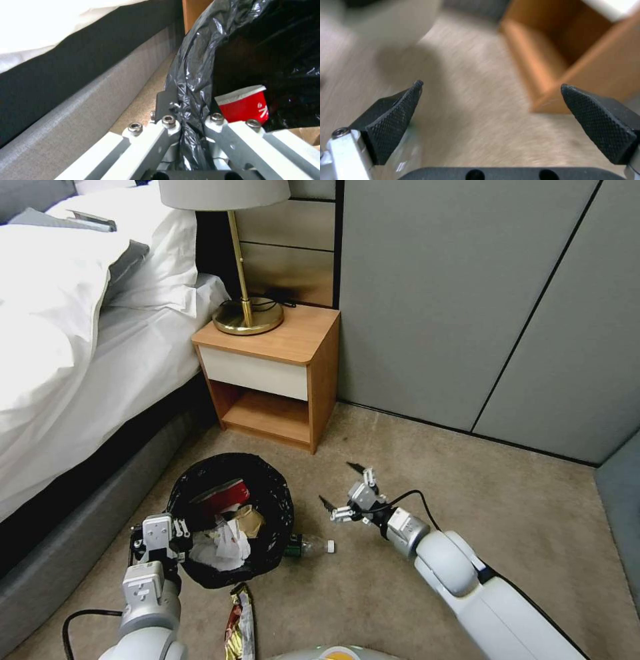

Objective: Pick up the trash bin, then pick up the garbage from the floor and place it into the trash bin.

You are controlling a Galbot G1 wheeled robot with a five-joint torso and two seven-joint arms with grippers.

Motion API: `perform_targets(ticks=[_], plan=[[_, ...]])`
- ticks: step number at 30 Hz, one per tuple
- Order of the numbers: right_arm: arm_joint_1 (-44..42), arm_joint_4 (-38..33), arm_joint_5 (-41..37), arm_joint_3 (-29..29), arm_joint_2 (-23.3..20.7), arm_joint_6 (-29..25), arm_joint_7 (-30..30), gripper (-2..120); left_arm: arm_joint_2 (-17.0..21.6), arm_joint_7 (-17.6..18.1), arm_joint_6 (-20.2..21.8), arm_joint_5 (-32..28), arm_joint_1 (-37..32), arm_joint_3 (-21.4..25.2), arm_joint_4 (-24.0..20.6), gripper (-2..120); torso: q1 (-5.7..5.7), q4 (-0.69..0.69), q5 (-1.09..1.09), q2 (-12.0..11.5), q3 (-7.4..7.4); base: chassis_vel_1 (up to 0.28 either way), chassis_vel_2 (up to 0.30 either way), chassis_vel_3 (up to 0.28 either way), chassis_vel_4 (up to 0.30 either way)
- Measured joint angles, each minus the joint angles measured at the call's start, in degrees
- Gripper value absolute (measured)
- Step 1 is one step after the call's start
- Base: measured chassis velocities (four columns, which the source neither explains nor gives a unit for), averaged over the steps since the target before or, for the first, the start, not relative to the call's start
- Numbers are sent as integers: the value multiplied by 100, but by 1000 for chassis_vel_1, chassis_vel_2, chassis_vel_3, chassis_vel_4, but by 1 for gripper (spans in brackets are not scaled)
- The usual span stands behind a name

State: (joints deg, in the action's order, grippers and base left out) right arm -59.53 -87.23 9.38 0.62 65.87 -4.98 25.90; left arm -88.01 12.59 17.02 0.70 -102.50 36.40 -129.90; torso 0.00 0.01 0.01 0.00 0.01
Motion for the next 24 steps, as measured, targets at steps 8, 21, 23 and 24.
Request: perform_targets(ticks=[8, 21, 23, 24], plan=[[407, 974, 519, 408, 256, -451, 421, 100, -18, 0, 0, 31, -39, -16, -5, 0, 0, -1, -2, 0, 0, 0, 0, 0, 0], [610, 1732, 639, 748, 739, -739, 625, 100, -28, 0, -5, 87, -42, -53, 59, 0, 0, 0, -2, 0, -1, 0, 0, 0, 0], [675, 1907, 706, 770, 831, -755, 624, 100, -30, 0, -9, 95, -55, -52, 75, 0, 0, -1, -2, 0, -1, 0, 0, 0, 0], [675, 1907, 706, 770, 831, -755, 624, 100, -30, 0, -9, 95, -55, -52, 75, 0, 0, -1, -2, 0, -1, 0, 0, 0, 0]])
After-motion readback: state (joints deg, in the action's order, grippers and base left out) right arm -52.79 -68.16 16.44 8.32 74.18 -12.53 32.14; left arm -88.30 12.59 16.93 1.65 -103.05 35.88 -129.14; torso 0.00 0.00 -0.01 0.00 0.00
